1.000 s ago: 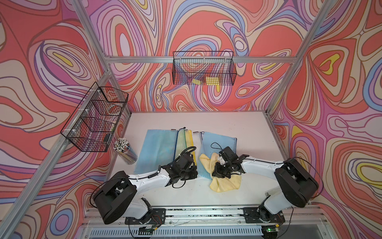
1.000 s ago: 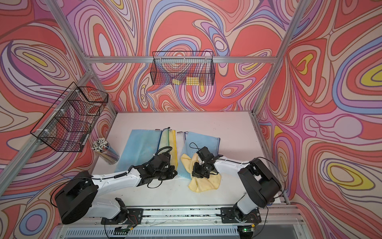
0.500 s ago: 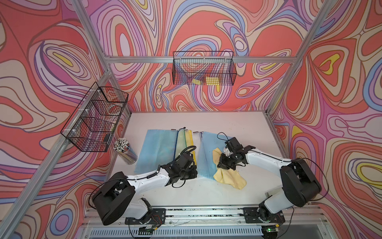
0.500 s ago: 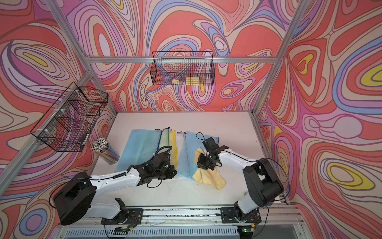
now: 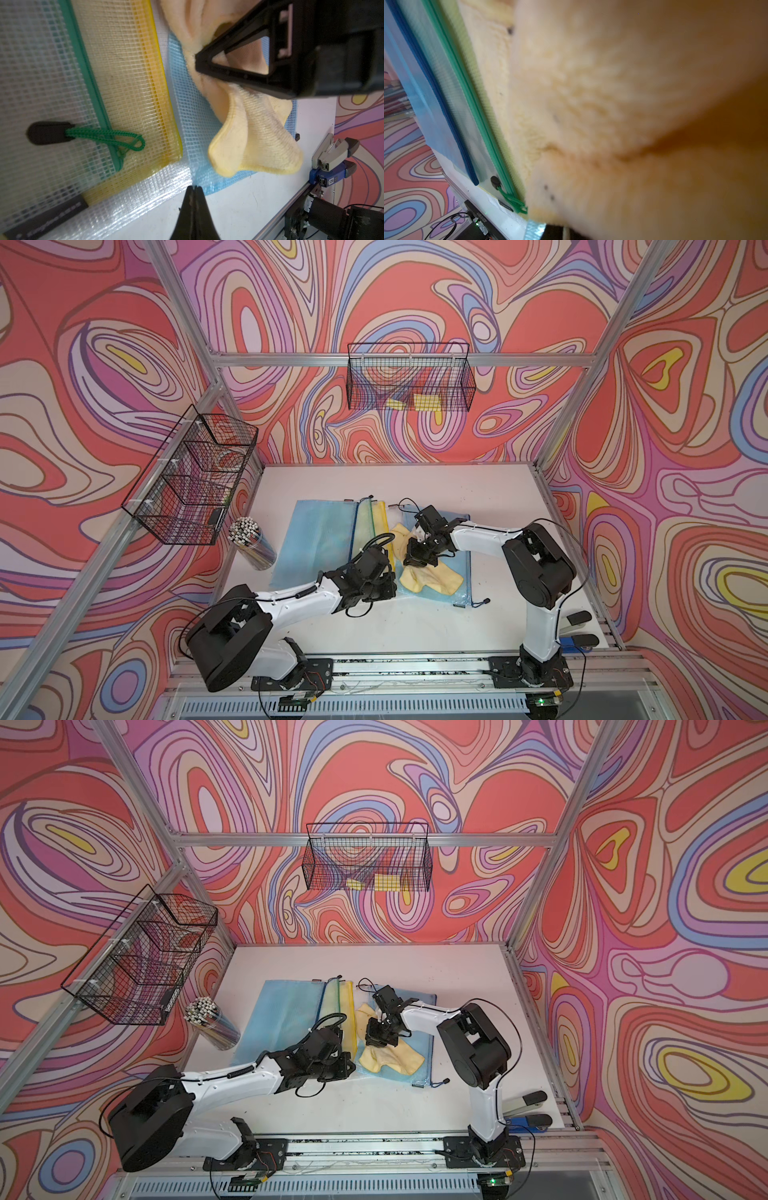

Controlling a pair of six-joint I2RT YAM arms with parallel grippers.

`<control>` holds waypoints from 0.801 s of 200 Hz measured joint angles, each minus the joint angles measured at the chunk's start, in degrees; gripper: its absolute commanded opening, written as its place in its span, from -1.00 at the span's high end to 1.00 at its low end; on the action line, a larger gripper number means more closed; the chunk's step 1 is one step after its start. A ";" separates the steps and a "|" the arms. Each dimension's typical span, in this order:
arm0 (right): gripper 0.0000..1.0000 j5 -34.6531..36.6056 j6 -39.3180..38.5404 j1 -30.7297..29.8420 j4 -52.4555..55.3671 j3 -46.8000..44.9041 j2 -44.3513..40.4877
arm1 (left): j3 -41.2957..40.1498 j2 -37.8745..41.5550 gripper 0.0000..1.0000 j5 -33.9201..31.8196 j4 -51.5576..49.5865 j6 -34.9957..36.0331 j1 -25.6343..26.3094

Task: Wipe the document bag
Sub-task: Wipe the dirt from the document bag.

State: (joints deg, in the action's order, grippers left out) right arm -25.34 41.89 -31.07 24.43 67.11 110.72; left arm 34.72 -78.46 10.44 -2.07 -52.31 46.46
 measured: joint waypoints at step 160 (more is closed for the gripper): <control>1.00 -0.42 -4.59 1.86 2.32 6.19 2.16 | 0.00 0.92 1.00 0.33 -1.38 0.02 0.00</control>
State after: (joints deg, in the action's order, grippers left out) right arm -25.76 37.30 -29.21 26.74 73.30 112.88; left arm 34.72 -77.54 10.76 -3.44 -52.29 46.46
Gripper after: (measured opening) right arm 0.052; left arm 0.047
